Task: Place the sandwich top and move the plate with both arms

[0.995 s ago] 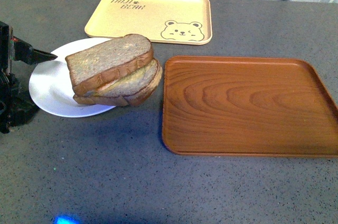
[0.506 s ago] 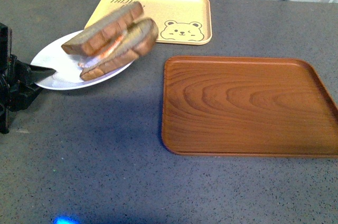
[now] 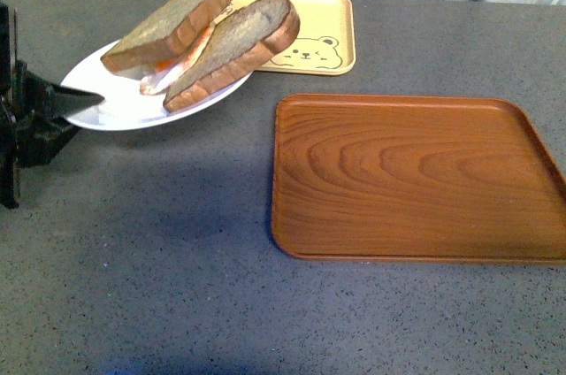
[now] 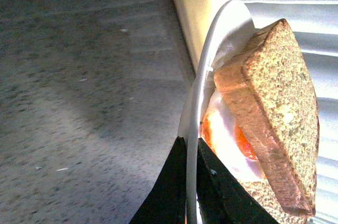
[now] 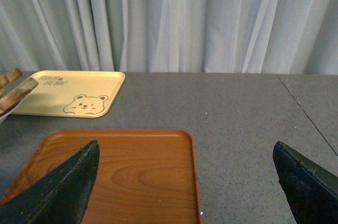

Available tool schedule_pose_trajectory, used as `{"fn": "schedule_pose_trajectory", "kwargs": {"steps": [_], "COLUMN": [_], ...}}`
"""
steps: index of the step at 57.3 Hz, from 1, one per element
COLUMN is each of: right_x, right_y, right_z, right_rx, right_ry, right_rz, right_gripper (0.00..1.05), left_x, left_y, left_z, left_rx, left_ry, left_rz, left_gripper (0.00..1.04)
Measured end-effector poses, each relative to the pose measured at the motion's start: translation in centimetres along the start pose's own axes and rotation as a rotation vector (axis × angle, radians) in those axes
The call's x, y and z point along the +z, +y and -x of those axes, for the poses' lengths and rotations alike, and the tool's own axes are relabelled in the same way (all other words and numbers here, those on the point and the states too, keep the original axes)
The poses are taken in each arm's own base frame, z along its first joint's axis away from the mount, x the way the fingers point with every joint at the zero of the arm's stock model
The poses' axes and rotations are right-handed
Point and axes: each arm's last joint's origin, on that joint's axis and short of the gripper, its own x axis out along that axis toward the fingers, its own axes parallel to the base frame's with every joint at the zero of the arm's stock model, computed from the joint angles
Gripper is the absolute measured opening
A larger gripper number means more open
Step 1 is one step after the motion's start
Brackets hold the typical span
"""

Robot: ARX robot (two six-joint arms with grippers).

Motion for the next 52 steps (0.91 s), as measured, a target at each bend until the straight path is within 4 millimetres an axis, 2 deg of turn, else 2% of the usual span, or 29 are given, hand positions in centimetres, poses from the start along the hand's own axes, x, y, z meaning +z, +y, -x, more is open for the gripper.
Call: {"fn": "schedule_pose_trajectory", "kwargs": {"steps": [9,13,21,28,36,45,52], "right_x": [0.0,0.0,0.0,0.0,0.0,0.0,0.0], "right_y": [0.0,0.0,0.0,0.0,0.0,0.0,0.0], "right_z": [0.0,0.0,0.0,0.0,0.0,0.0,0.0], "right_rx": [0.000,0.000,0.000,0.000,0.000,0.000,0.000], "right_ry": [0.000,0.000,0.000,0.000,0.000,0.000,0.000], "right_rz": [0.000,0.000,0.000,0.000,0.000,0.000,0.000], "right_gripper": [0.96,0.96,0.96,0.96,0.96,0.96,0.96], "left_x": [0.5,0.9,1.1,1.1,0.7,0.6,0.9], "left_y": [-2.6,-4.3,-5.7,-5.8,-4.9,-4.6,-5.2], "left_z": [-2.2,-4.3,-7.9,-11.2,-14.8,-17.5,-18.7], "left_rx": [-0.028,-0.043,-0.035,-0.006,0.045,0.054,0.054], "left_ry": [0.032,0.049,0.075,0.100,0.130,0.141,0.138], "left_rz": [-0.068,-0.112,-0.154,-0.178,-0.195,-0.209,-0.230], "left_gripper": [0.03,0.03,0.03,0.03,0.03,0.03,0.03]}}
